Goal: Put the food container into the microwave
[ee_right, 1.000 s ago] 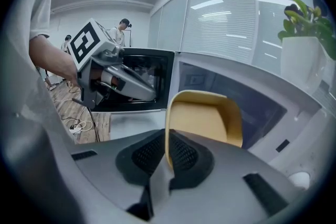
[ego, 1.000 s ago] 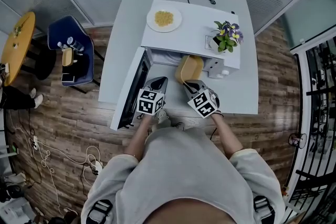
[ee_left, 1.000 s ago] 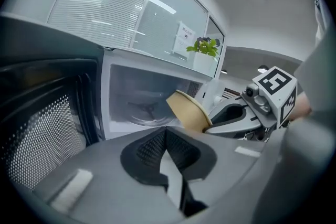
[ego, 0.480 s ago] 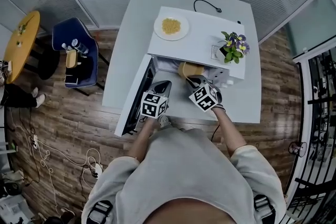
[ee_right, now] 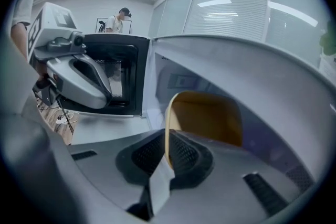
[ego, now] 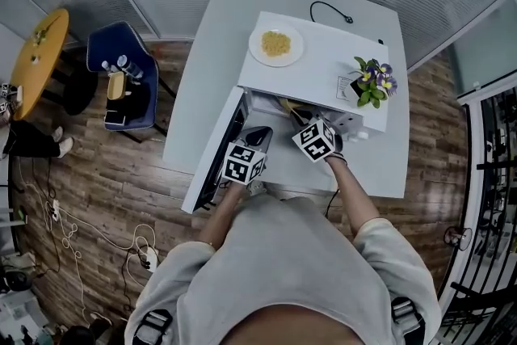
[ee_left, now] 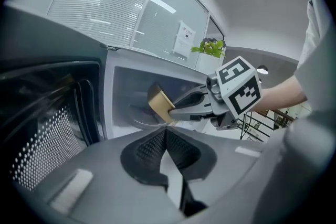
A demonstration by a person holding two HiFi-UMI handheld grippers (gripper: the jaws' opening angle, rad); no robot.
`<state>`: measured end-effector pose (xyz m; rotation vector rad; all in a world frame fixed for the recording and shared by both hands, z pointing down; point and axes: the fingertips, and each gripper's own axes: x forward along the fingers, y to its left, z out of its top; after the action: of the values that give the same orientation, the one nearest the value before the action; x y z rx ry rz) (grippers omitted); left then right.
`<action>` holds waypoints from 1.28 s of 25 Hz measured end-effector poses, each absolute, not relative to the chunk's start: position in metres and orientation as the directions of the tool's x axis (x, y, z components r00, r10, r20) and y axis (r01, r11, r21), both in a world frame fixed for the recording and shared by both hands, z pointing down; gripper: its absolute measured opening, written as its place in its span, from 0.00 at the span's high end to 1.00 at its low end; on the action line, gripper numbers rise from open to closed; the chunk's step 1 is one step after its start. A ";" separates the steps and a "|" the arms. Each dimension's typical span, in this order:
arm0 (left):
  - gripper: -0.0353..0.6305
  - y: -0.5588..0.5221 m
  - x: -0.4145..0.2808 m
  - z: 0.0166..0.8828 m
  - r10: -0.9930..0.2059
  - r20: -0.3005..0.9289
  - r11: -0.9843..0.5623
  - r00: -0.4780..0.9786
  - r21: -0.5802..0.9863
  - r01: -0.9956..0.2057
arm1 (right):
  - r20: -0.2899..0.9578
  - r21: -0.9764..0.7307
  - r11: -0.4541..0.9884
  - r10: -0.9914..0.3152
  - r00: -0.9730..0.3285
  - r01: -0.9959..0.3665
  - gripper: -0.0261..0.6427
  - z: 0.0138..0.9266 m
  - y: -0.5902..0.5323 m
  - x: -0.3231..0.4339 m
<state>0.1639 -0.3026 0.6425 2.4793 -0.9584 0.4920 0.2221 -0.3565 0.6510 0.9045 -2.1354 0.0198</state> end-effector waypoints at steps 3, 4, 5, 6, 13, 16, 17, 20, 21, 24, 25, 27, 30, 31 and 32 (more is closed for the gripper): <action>0.93 -0.303 0.165 0.641 -0.534 0.470 -0.677 0.703 0.262 -0.688 | 0.683 0.292 0.735 -0.608 -0.404 -0.612 0.92 0.654 -0.367 0.221; 0.93 -0.303 0.165 0.641 -0.531 0.469 -0.679 0.706 0.262 -0.686 | 0.685 0.299 0.731 -0.612 -0.396 -0.613 0.92 0.656 -0.370 0.220; 0.93 -0.303 0.166 0.640 -0.530 0.468 -0.681 0.708 0.263 -0.683 | 0.687 0.304 0.729 -0.614 -0.389 -0.614 0.92 0.658 -0.373 0.220; 0.93 -0.303 0.166 0.640 -0.527 0.467 -0.683 0.710 0.264 -0.681 | 0.689 0.307 0.727 -0.615 -0.383 -0.614 0.92 0.660 -0.375 0.220; 0.93 -0.302 0.170 0.642 -0.511 0.471 -0.693 0.719 0.269 -0.669 | 0.704 0.314 0.713 -0.617 -0.350 -0.627 0.92 0.674 -0.392 0.222; 0.93 -0.303 0.171 0.642 -0.506 0.470 -0.695 0.723 0.274 -0.665 | 0.710 0.317 0.710 -0.617 -0.340 -0.629 0.92 0.679 -0.397 0.223; 0.93 -0.303 0.171 0.642 -0.505 0.468 -0.696 0.725 0.276 -0.663 | 0.711 0.318 0.709 -0.617 -0.336 -0.630 0.92 0.680 -0.398 0.223; 0.93 -0.302 0.172 0.641 -0.501 0.466 -0.701 0.729 0.276 -0.658 | 0.718 0.326 0.709 -0.616 -0.324 -0.625 0.92 0.684 -0.402 0.222; 0.93 -0.302 0.173 0.641 -0.500 0.465 -0.702 0.730 0.276 -0.656 | 0.719 0.326 0.708 -0.616 -0.321 -0.627 0.92 0.685 -0.404 0.222; 0.93 -0.301 0.174 0.641 -0.497 0.465 -0.705 0.732 0.276 -0.654 | 0.723 0.331 0.707 -0.616 -0.314 -0.625 0.92 0.688 -0.408 0.221; 0.93 -0.301 0.174 0.641 -0.497 0.465 -0.705 0.733 0.276 -0.653 | 0.724 0.339 0.708 -0.617 -0.309 -0.620 0.92 0.689 -0.409 0.221; 0.93 -0.301 0.173 0.641 -0.497 0.465 -0.705 0.732 0.275 -0.653 | 0.727 0.359 0.710 -0.620 -0.296 -0.606 0.92 0.690 -0.411 0.219; 0.93 -0.302 0.171 0.640 -0.500 0.465 -0.703 0.730 0.274 -0.656 | 0.736 0.383 0.716 -0.619 -0.276 -0.583 0.92 0.695 -0.413 0.216; 0.93 -0.302 0.171 0.640 -0.503 0.465 -0.702 0.729 0.273 -0.658 | 0.741 0.386 0.721 -0.614 -0.272 -0.576 0.92 0.697 -0.413 0.215; 0.93 -0.303 0.170 0.640 -0.505 0.465 -0.700 0.727 0.273 -0.660 | 0.744 0.386 0.724 -0.611 -0.270 -0.572 0.92 0.699 -0.412 0.215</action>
<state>0.1696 -0.3029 0.6399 2.5066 -0.8932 0.4998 0.2145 -0.4123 0.6986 0.9064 -1.9464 -0.0499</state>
